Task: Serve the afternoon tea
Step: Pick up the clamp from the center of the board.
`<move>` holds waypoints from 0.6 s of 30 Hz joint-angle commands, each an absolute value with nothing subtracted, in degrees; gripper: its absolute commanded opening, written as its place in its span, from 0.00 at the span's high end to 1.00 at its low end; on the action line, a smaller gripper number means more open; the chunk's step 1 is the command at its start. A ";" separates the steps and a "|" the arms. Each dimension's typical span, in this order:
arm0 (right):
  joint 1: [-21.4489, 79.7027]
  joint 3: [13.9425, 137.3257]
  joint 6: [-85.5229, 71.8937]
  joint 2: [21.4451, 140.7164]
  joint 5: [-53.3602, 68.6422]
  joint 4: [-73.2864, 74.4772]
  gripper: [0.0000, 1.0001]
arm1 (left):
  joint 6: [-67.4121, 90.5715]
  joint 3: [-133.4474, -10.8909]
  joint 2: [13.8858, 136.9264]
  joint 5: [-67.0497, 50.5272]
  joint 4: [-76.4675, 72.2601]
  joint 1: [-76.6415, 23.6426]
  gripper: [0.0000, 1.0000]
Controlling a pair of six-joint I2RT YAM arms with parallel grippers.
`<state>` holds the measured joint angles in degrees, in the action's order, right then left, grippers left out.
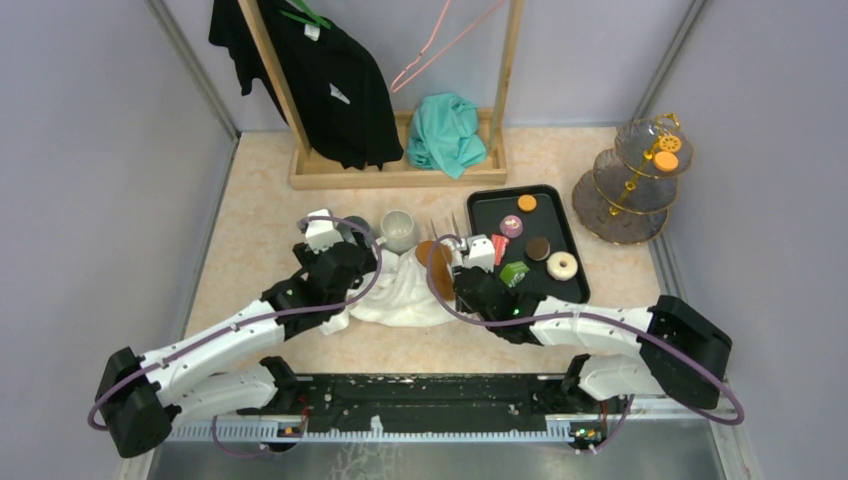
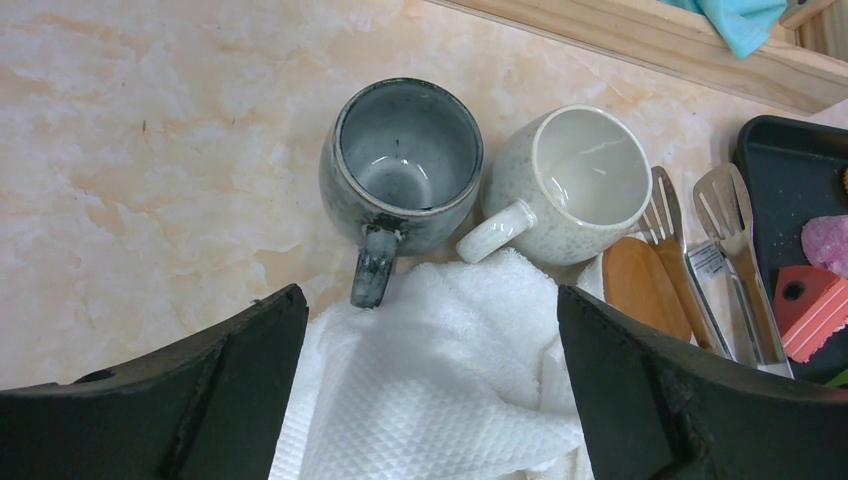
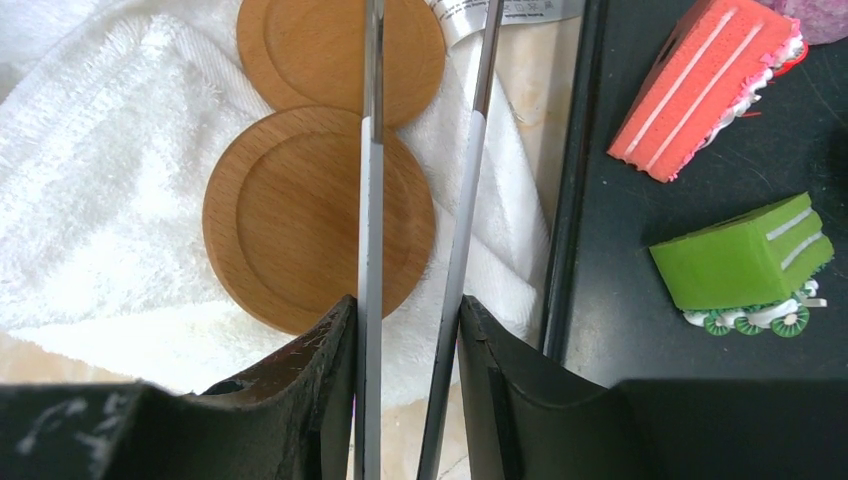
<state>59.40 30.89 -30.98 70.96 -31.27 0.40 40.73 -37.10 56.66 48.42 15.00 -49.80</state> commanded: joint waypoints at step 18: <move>62.91 37.67 -29.16 59.68 -37.84 9.17 0.80 | 39.12 -39.06 56.00 50.53 14.44 -50.24 0.01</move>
